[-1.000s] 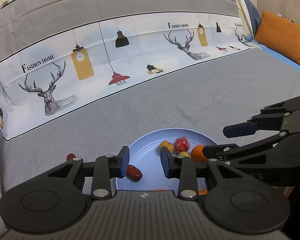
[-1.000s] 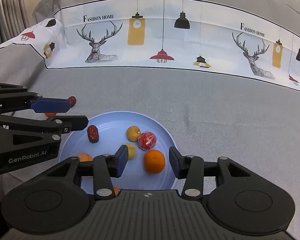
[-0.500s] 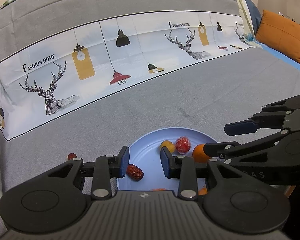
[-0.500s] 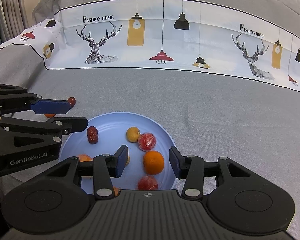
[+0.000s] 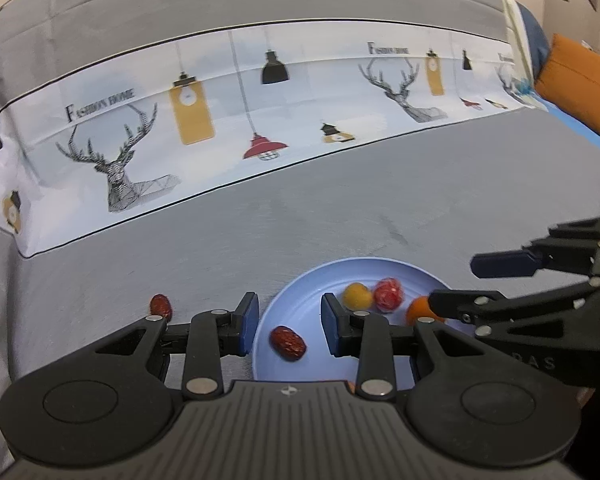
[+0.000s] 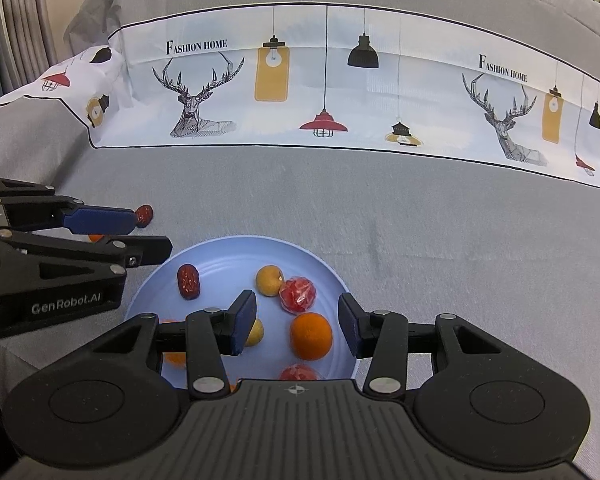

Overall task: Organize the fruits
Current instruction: 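Grasp a mandarin with the left tool while the right tool grasps a red date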

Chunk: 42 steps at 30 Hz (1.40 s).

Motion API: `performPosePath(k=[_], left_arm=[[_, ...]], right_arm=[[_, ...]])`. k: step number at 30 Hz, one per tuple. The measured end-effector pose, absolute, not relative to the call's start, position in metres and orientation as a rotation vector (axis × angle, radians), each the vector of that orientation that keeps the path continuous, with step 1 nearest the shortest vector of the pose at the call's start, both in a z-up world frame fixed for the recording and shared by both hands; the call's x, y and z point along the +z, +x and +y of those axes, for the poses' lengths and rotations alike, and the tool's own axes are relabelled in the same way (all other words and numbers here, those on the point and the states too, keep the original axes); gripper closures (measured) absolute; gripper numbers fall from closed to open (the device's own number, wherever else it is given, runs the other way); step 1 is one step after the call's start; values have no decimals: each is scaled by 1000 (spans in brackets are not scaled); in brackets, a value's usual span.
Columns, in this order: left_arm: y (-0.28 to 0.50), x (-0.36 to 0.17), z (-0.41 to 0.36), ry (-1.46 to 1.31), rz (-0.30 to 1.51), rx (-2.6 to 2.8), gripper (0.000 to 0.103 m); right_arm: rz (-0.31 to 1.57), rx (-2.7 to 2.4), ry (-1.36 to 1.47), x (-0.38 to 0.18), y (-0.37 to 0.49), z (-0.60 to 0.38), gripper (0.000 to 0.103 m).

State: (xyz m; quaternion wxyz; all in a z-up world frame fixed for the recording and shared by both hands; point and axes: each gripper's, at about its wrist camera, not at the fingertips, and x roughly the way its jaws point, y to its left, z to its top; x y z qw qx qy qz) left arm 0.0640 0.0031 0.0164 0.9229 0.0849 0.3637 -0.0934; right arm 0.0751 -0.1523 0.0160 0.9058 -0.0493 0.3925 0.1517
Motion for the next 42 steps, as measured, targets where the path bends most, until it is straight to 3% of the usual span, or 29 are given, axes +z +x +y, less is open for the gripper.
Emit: performPosePath(k=[11, 15, 17, 20, 22, 24, 27, 42], left_arm=[[84, 39, 48, 25, 753, -103, 65], [111, 51, 101, -116, 803, 0, 65], [125, 48, 132, -195, 826, 72, 65], [130, 24, 166, -287, 872, 152, 53], [137, 8, 181, -376, 988, 206, 54], [140, 3, 190, -476, 992, 194, 50], [148, -1, 184, -429, 1021, 207, 46], [161, -32, 159, -257, 1123, 193, 46]], right_arm=[[785, 290, -88, 19, 79, -151, 57], [758, 297, -79, 23, 79, -150, 76], [750, 300, -68, 25, 80, -151, 76], [750, 309, -48, 26, 82, -151, 76], [751, 315, -33, 27, 84, -151, 76], [751, 325, -16, 29, 85, -150, 76], [752, 345, 0, 30, 87, -146, 76], [797, 431, 34, 21, 99, -111, 76]])
